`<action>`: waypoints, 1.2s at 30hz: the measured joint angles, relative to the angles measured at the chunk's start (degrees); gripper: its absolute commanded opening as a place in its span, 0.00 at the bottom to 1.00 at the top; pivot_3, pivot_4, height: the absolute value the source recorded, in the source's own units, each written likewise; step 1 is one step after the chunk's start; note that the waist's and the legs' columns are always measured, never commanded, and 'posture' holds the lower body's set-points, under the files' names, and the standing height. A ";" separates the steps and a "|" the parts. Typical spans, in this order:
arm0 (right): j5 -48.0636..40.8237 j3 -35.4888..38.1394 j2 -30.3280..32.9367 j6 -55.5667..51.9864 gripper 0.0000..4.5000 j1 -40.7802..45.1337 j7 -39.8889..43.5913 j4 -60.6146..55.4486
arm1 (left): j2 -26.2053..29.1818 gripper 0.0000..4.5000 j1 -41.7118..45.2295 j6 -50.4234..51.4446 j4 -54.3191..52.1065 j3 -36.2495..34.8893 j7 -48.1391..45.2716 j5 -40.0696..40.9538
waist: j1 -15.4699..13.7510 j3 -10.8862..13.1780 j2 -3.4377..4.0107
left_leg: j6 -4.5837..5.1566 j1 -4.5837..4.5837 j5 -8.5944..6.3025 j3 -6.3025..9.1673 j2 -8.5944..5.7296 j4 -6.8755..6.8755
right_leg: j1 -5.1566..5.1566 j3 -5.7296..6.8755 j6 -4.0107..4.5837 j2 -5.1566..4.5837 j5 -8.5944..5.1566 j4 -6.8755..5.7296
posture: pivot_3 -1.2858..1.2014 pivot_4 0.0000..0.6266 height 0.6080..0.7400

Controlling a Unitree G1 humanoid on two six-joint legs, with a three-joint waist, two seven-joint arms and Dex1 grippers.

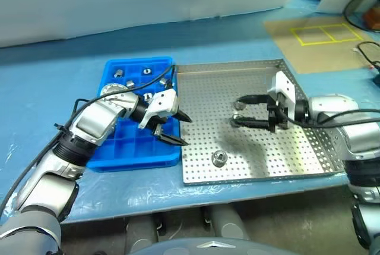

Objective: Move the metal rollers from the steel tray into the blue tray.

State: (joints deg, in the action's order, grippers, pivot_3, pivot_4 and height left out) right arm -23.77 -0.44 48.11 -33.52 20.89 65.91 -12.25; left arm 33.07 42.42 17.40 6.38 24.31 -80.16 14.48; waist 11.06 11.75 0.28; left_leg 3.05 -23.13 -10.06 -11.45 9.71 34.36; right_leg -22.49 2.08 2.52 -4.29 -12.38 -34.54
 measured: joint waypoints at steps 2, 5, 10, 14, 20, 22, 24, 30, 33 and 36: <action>0.07 0.35 -0.03 -0.08 0.85 -2.92 -2.00 -3.51 | -2.60 0.80 1.17 -3.03 4.23 1.21 -1.13 -1.79 | 1.79 -0.01 -0.01 | 0.07 -0.01 -0.04 0.00 -0.04 0.02 | 0.02 0.00 -0.02 0.00 -0.01 0.05 | 0.14 0.24 1.00; -0.37 2.24 -0.18 -1.78 0.85 -7.30 -5.83 -8.53 | -6.60 0.80 3.31 -7.56 10.01 2.57 -2.93 -4.37 | 4.61 -0.01 -0.03 | 0.10 -0.04 -0.06 0.00 -0.07 0.02 | 0.04 0.03 -0.39 0.00 -0.14 0.16 | 0.13 0.24 1.00; -1.67 4.97 -0.04 -4.18 0.85 -11.24 -9.21 -12.72 | -8.76 0.80 4.68 -12.24 12.94 5.33 -7.94 -6.98 | 9.26 -0.04 -0.04 | 0.16 -0.06 -0.11 0.05 -0.05 0.02 | 0.16 0.17 -0.73 0.01 -0.18 0.45 | 0.12 0.24 1.00; -2.30 6.04 0.35 -4.90 0.85 -12.40 -10.08 -13.58 | -9.28 0.80 4.68 -16.13 15.40 7.40 -10.39 -9.57 | 12.10 -0.06 -0.01 | 0.25 -0.12 -0.17 0.17 -0.06 -0.01 | 0.38 0.44 -0.92 -0.03 -0.09 0.99 | 0.12 0.24 1.00; -3.15 6.12 1.33 -5.69 0.85 -12.03 -10.64 -13.68 | -11.61 0.80 4.72 -20.16 18.87 7.64 -8.75 -13.56 | 14.41 -0.07 0.02 | 0.49 -0.18 -0.32 0.22 -0.21 0.01 | 0.60 0.66 -0.94 -0.24 -0.08 1.35 | 0.12 0.24 1.00; -3.30 6.12 1.40 -5.76 0.85 -11.57 -10.95 -13.68 | -12.24 0.80 4.60 -20.84 19.80 7.64 -7.90 -14.54 | 14.91 -0.08 0.02 | 0.55 -0.20 -0.35 0.24 -0.27 0.01 | 0.64 0.79 -0.96 -0.34 -0.08 1.37 | 0.12 0.24 1.00; -3.32 6.12 1.77 -5.83 0.85 -11.52 -11.08 -13.68 | -12.31 0.80 4.13 -21.52 20.07 7.65 -7.28 -15.49 | 15.09 -0.08 0.03 | 0.60 -0.22 -0.39 0.26 -0.27 0.01 | 0.68 0.84 -0.97 -0.34 -0.08 1.42 | 0.12 0.24 1.00; -3.44 6.12 1.98 -6.04 0.85 -10.44 -11.44 -13.62 | -12.50 0.54 3.40 -23.43 21.04 7.89 -5.17 -18.05 | 15.26 -0.09 0.04 | 0.68 -0.18 -0.46 0.33 -0.24 0.01 | 0.92 1.01 -1.04 -0.37 -0.10 1.55 | 0.12 0.24 1.00; -3.41 6.10 1.97 -6.08 0.85 -10.40 -11.94 -13.54 | -12.76 0.40 2.95 -23.30 21.08 7.59 -4.46 -18.26 | 15.35 -0.12 0.09 | 0.68 -0.10 -0.52 0.35 -0.21 0.00 | 1.07 1.06 -1.07 -0.36 -0.12 1.64 | 0.12 0.24 1.00; -3.39 5.88 1.96 -6.00 0.85 -10.06 -12.25 -13.41 | -13.14 0.40 2.39 -22.08 20.95 7.02 -4.28 -17.78 | 15.41 -0.16 0.16 | 0.69 -0.01 -0.55 0.38 -0.25 0.01 | 1.22 1.10 -1.13 -0.40 -0.15 1.67 | 0.13 0.24 1.00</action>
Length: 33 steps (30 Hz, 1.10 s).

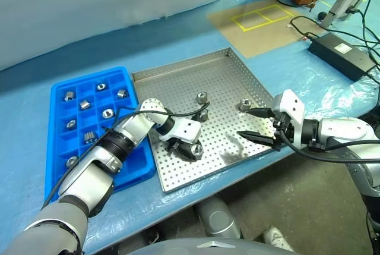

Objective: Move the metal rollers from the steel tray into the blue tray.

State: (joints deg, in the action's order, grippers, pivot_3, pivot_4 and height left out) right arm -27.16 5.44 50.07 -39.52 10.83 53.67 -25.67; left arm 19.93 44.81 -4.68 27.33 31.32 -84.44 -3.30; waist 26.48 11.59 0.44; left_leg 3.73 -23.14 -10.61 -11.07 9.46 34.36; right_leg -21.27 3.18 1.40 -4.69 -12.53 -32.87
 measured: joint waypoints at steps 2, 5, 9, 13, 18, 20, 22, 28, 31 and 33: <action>-0.01 -0.02 -0.01 0.06 0.85 0.38 0.00 0.13 | 0.02 0.40 -0.18 -0.24 0.03 -0.18 0.30 0.00 | 0.04 0.00 0.00 | 0.00 -0.01 0.00 0.00 -0.02 0.00 | 0.01 0.00 0.00 -0.02 0.00 0.01 | 0.13 0.24 1.00; 0.04 -0.45 -0.24 0.22 0.85 1.23 0.00 0.83 | -0.23 0.40 -0.33 -1.77 0.34 -0.64 3.58 -0.58 | 0.09 0.00 0.01 | 0.01 0.01 -0.01 0.02 -0.11 0.00 | 0.04 0.01 -0.01 -0.10 0.00 0.01 | 0.14 0.24 1.00; -0.02 -2.53 -1.38 0.39 0.85 2.89 0.22 1.28 | -0.68 0.40 -1.23 -1.45 -1.25 -4.48 13.11 -1.39 | 0.54 0.00 0.01 | 0.06 -0.06 -0.03 0.06 -0.29 0.01 | 0.01 0.10 -0.01 -0.33 0.00 0.00 | 0.16 0.24 1.00; -1.10 -4.78 -4.24 0.06 0.85 7.80 0.94 3.45 | 1.20 0.40 -3.59 6.57 -12.87 -12.95 21.79 0.78 | 1.46 0.00 0.01 | 0.21 -0.11 -0.08 0.19 -0.46 0.07 | 0.00 0.13 0.04 -0.47 0.04 -0.03 | 0.20 0.24 1.00; 0.26 -9.86 -6.96 2.43 0.85 15.03 4.09 9.84 | 8.78 0.40 -13.12 18.11 -30.91 -22.73 27.70 3.41 | 1.53 -0.02 0.05 | 0.17 -0.15 -0.06 0.66 -0.42 0.06 | 0.13 0.60 0.28 -0.47 0.18 -0.05 | 0.25 0.24 1.00; 1.67 -12.68 -8.25 4.53 0.85 18.11 6.26 13.72 | 13.01 0.40 -21.00 22.71 -38.52 -27.86 29.78 3.88 | 1.19 -0.01 0.06 | 0.07 -0.27 0.02 0.81 -0.35 0.06 | 0.02 0.78 0.29 -0.47 0.18 -0.22 | 0.28 0.24 1.00; 2.87 -14.28 -9.38 6.26 0.85 20.26 8.06 17.05 | 15.25 0.40 -27.61 26.70 -44.69 -32.39 31.61 4.58 | -0.24 0.00 0.07 | -0.06 -0.40 0.10 0.93 -0.27 0.07 | -0.04 1.02 0.30 -0.48 0.14 -0.36 | 0.30 0.24 1.00; 4.63 -17.70 -14.75 10.31 0.85 26.80 13.11 25.30 | 11.76 0.40 -43.80 34.48 -63.68 -45.11 40.35 8.59 | -6.23 0.06 0.04 | -0.13 -0.38 0.13 0.99 -0.21 0.19 | 0.04 1.21 0.44 -0.61 0.04 -0.69 | 0.36 0.24 1.00; 4.99 -18.54 -17.04 11.63 0.85 29.94 15.23 29.42 | 10.94 0.40 -51.11 37.56 -70.01 -49.69 41.96 11.03 | -9.28 0.08 0.01 | -0.24 -0.32 0.16 1.00 -0.19 0.21 | 0.04 1.19 0.45 -0.61 0.03 -0.85 | 0.37 0.24 1.00; 5.84 -19.15 -18.47 13.14 0.85 32.09 16.59 32.27 | 10.25 0.40 -54.60 39.14 -72.41 -52.18 43.07 12.66 | -11.24 0.09 0.00 | -0.33 -0.21 0.21 0.99 -0.15 0.23 | 0.09 1.17 0.46 -0.61 0.04 -0.95 | 0.38 0.24 1.00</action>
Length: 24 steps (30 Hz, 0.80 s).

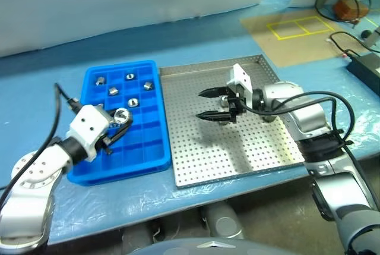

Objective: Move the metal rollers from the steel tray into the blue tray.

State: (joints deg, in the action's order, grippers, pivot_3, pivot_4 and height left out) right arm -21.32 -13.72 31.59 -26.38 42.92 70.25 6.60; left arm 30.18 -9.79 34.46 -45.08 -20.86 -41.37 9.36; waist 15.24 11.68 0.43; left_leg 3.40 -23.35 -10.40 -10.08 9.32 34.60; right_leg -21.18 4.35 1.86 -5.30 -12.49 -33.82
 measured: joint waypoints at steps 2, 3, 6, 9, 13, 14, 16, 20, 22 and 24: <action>0.84 -0.68 -1.00 1.50 0.85 1.44 1.33 1.97 | -0.33 0.40 -2.71 0.76 -0.99 -1.77 0.64 1.56 | -2.12 0.00 0.00 | -0.10 0.11 0.05 0.01 0.05 0.00 | 0.03 -0.06 0.01 0.01 0.00 -0.06 | 0.38 0.24 1.00; 1.19 -0.84 -1.50 2.18 0.85 1.88 1.85 2.67 | -0.56 0.40 -4.29 0.99 -0.96 -2.52 0.93 2.03 | -2.86 0.00 0.00 | -0.13 0.14 0.07 0.01 0.07 -0.01 | 0.05 -0.07 0.01 0.01 0.00 -0.08 | 0.38 0.24 1.00; 1.90 -1.04 -2.12 3.26 0.85 2.22 3.24 4.23 | -0.97 0.40 -8.69 0.93 0.39 -3.29 1.58 2.56 | -5.27 0.00 0.00 | -0.17 0.14 0.08 -0.02 0.09 -0.02 | -0.01 -0.18 0.02 0.05 0.00 -0.09 | 0.38 0.24 1.00; 2.28 -1.05 -2.61 3.66 0.85 2.21 3.74 4.47 | -0.87 0.40 -9.46 0.92 1.46 -2.92 1.88 3.18 | -7.37 0.00 0.00 | -0.19 0.14 0.10 -0.07 0.09 -0.03 | -0.06 -0.34 0.04 0.11 0.02 -0.13 | 0.37 0.24 1.00; 3.81 -1.04 -2.61 4.94 0.85 2.09 3.30 4.48 | 0.37 0.40 -8.41 1.69 1.48 0.48 2.23 3.97 | -9.19 -0.01 0.00 | -0.22 0.17 0.12 -0.23 0.09 -0.04 | -0.23 -0.60 0.05 0.15 0.02 -0.26 | 0.36 0.24 1.00; 3.91 -1.00 -2.60 4.93 0.85 1.96 3.21 4.47 | 0.89 0.40 -8.19 1.68 1.56 1.41 2.24 4.07 | -9.49 -0.03 -0.03 | -0.23 0.18 0.12 -0.30 0.09 -0.04 | -0.34 -0.71 0.05 0.16 0.02 -0.36 | 0.36 0.24 1.00; 3.93 -0.91 -2.51 4.84 0.85 1.36 3.03 4.41 | 1.60 0.40 -7.82 1.64 2.24 2.73 2.17 4.15 | -9.77 -0.03 -0.04 | -0.26 0.18 0.14 -0.43 0.09 -0.04 | -0.55 -0.86 0.06 0.17 0.01 -0.56 | 0.35 0.24 1.00; 4.13 -0.63 -2.30 4.68 0.85 -0.30 2.07 3.60 | 3.46 0.40 -6.08 1.50 4.77 5.91 1.49 4.65 | -9.82 -0.05 -0.07 | -0.45 0.17 0.26 -0.68 0.16 -0.04 | -1.02 -1.23 0.11 0.27 -0.01 -0.99 | 0.34 0.24 1.00; 4.13 -0.40 -1.97 4.55 0.85 -1.04 1.80 3.20 | 4.10 0.40 -5.70 0.64 5.43 6.70 1.42 4.68 | -9.73 -0.05 -0.06 | -0.48 0.26 0.28 -0.77 0.22 -0.06 | -1.02 -1.28 0.15 0.30 0.02 -1.01 | 0.34 0.24 1.00; 4.13 -0.22 -1.56 4.32 0.85 -1.55 1.35 2.54 | 4.55 0.40 -4.97 -0.17 6.59 7.30 1.40 4.89 | -9.58 -0.07 -0.05 | -0.49 0.33 0.28 -0.89 0.29 -0.06 | -1.03 -1.35 0.17 0.36 0.03 -1.02 | 0.34 0.24 1.00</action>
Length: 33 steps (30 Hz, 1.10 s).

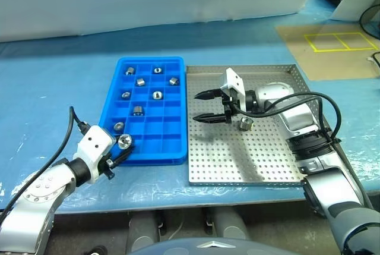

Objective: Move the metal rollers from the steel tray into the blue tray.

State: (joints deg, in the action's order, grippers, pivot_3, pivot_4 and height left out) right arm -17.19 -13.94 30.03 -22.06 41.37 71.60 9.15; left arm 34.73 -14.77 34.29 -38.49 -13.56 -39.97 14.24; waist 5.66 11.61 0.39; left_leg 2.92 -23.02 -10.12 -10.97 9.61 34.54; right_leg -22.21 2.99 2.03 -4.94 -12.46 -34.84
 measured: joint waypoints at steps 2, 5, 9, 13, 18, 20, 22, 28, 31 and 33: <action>0.00 0.33 0.16 -0.23 0.85 -0.16 -0.47 -0.76 | 0.44 0.40 0.90 -0.26 0.81 0.74 0.00 0.09 | 0.04 -0.01 0.00 | 0.00 0.05 0.00 -0.11 0.06 0.00 | -0.01 -0.04 0.01 0.02 0.01 0.00 | 0.34 0.24 1.00; -0.01 0.40 0.31 -0.61 0.85 -0.30 -0.82 -1.38 | 0.97 0.56 2.03 -0.21 2.00 1.49 0.05 0.69 | 0.04 -0.05 0.01 | -0.01 0.12 0.00 -0.21 0.08 -0.01 | -0.01 -0.12 0.02 0.02 0.01 0.00 | 0.33 0.24 1.00; -0.01 0.63 0.59 -0.89 0.85 -0.39 -1.21 -1.46 | 1.52 0.84 3.58 -0.13 4.07 1.32 0.28 1.42 | 0.05 -0.07 0.01 | 0.00 0.11 0.00 -0.31 0.08 -0.04 | -0.06 -0.18 0.03 0.02 0.02 0.01 | 0.33 0.24 1.00; -0.03 0.99 0.61 -1.04 0.85 -0.41 -1.61 -1.49 | 3.01 0.98 5.02 0.15 4.72 1.59 0.71 1.24 | 0.09 -0.08 0.00 | 0.01 0.10 -0.01 -0.43 0.08 -0.12 | -0.13 -0.25 0.04 0.02 0.03 0.03 | 0.33 0.24 1.00; 0.05 1.12 1.48 -1.14 0.85 -0.91 -1.73 -1.90 | 3.06 0.98 9.03 1.11 4.68 3.92 0.98 2.36 | -0.11 -0.08 0.00 | 0.00 0.02 0.01 -0.46 0.10 -0.12 | -0.21 -0.25 0.07 0.02 0.04 0.00 | 0.32 0.24 1.00; 0.70 1.16 2.42 -0.52 0.85 -1.36 -1.82 -1.78 | 2.22 0.98 13.22 2.19 4.30 4.02 1.65 4.04 | -0.35 -0.09 0.00 | 0.00 0.02 0.02 -0.48 0.10 -0.11 | -0.15 -0.25 0.08 0.02 0.05 0.00 | 0.31 0.24 1.00; 2.21 1.37 4.74 0.75 0.85 -2.66 -2.08 0.11 | 0.25 0.98 18.54 4.31 3.56 4.01 2.43 7.48 | -0.57 -0.12 -0.04 | 0.01 0.03 0.01 -0.51 0.07 -0.04 | -0.07 -0.26 0.09 -0.01 0.05 0.02 | 0.31 0.24 1.00; 4.73 4.27 10.05 2.35 0.85 -8.08 -3.31 5.46 | -0.20 0.98 23.79 6.24 3.49 6.53 1.22 12.41 | 1.51 -0.17 -0.10 | 0.14 -0.03 -0.05 -0.72 0.11 0.01 | -0.26 -0.53 0.09 0.09 0.06 0.01 | 0.28 0.24 1.00; 4.72 6.27 10.65 2.19 0.85 -8.95 -4.50 5.43 | -0.06 0.98 24.90 5.60 6.74 9.10 0.06 12.10 | 3.18 -0.17 -0.10 | 0.12 -0.05 -0.04 -0.72 0.24 0.02 | -0.30 -0.62 0.09 0.32 0.06 0.01 | 0.26 0.24 1.00; 4.73 6.94 11.40 2.11 0.85 -10.09 -5.10 5.41 | -0.06 0.98 25.95 4.84 8.42 10.19 -0.26 11.96 | 4.23 -0.18 -0.10 | 0.12 -0.05 -0.04 -0.71 0.26 0.02 | -0.29 -0.61 0.09 0.35 0.06 0.02 | 0.26 0.24 1.00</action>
State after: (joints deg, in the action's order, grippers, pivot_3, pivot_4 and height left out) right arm -12.46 -7.00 41.43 -19.96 31.29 66.50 14.56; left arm 34.67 11.19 39.13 -30.06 -3.37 -40.23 26.21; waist 9.89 11.43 0.28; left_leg 3.03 -23.06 -10.16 -11.68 9.87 34.55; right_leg -22.51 2.38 2.12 -4.59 -12.40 -34.82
